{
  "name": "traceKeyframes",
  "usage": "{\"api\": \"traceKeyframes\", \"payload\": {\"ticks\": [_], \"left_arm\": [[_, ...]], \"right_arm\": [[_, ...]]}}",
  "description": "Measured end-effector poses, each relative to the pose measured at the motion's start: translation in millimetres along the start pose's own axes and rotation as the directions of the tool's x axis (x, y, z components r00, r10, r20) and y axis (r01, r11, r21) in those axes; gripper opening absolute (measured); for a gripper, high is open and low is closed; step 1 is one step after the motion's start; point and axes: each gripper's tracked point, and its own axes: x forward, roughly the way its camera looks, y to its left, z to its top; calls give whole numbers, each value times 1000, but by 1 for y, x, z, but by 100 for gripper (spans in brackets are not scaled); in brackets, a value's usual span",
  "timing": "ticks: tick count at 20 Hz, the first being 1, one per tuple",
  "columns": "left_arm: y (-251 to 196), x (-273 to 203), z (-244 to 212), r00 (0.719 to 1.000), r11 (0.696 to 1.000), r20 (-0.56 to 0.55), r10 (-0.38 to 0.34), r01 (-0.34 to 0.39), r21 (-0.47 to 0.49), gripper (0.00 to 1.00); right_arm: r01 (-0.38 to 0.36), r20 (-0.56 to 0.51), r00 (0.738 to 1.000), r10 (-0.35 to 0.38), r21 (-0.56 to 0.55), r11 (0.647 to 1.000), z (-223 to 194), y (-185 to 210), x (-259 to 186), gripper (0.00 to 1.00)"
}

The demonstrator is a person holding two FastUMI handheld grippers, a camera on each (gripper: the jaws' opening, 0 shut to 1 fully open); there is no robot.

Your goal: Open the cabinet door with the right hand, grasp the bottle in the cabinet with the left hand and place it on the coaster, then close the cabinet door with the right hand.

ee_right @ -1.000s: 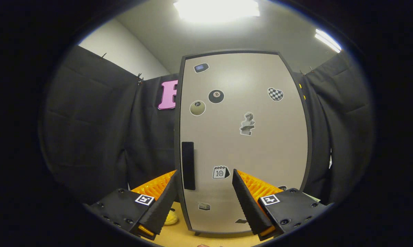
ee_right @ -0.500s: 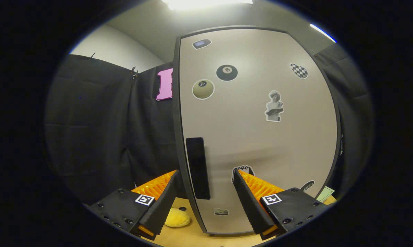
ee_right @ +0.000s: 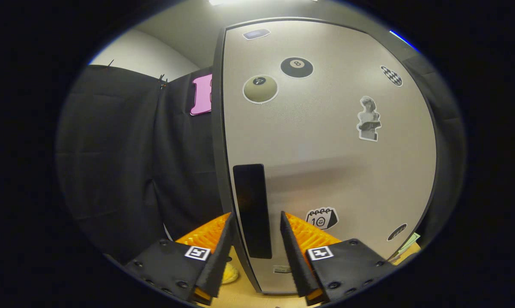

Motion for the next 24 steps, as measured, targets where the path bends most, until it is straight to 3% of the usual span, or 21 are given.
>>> {"api": "traceKeyframes", "payload": {"ticks": [2,4,5,8,9,10,16,24], "left_arm": [[0,2,1,1000,1000,0,0,0,-1,84],[1,3,1,1000,1000,3,-2,3,-2,83],[0,4,2,1000,1000,6,-5,5,-3,84],[-3,4,4,1000,1000,11,-16,16,-8,84],[-4,5,4,1000,1000,12,-21,21,-10,84],[-6,5,4,1000,1000,12,-26,26,-11,84],[-24,16,10,997,998,35,-66,67,-12,84],[-89,17,17,979,980,60,-192,195,-33,82]], "right_arm": [[3,-18,1000,-3,-10,1000,-1,4,4,50],[0,-49,999,-1,-19,1000,-6,7,7,50],[37,-56,998,-39,-34,999,-7,1,6,50],[39,-68,997,-43,-58,998,-6,1,8,29],[42,-78,996,-47,-64,997,-6,0,10,29],[42,-82,995,-48,-74,996,-7,1,8,17],[-3,-104,995,-6,-85,996,-8,1,-3,20],[-72,-118,991,63,-73,995,-6,2,-35,20]]}}
